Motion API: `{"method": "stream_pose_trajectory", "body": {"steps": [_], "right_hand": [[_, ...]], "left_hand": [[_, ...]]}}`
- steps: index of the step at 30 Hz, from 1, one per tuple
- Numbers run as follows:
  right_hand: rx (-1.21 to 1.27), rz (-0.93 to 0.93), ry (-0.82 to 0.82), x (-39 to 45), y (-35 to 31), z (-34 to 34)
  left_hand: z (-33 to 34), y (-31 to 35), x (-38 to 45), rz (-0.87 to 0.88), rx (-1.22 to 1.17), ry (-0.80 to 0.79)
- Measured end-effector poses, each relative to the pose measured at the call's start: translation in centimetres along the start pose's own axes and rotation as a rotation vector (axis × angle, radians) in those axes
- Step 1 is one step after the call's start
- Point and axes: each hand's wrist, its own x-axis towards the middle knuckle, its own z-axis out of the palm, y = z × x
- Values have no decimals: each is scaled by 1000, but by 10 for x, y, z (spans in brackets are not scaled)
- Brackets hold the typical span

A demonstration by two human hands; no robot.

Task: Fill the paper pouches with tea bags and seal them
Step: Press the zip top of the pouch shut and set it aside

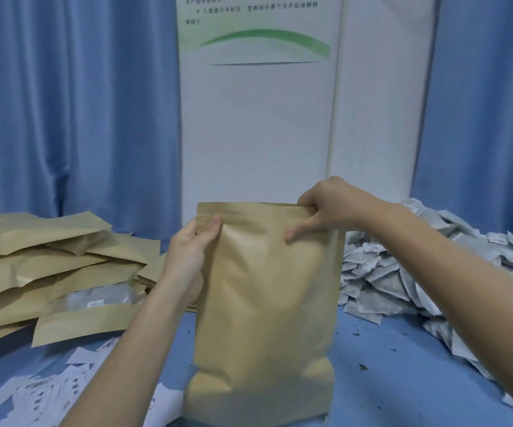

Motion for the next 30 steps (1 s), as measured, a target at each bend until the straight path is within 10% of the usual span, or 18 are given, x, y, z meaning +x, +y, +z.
{"method": "stream_pose_trajectory", "body": {"steps": [30], "right_hand": [[214,-97,-33,20,-45,18]], "left_hand": [[21,-27,-13,302,431,233]]}}
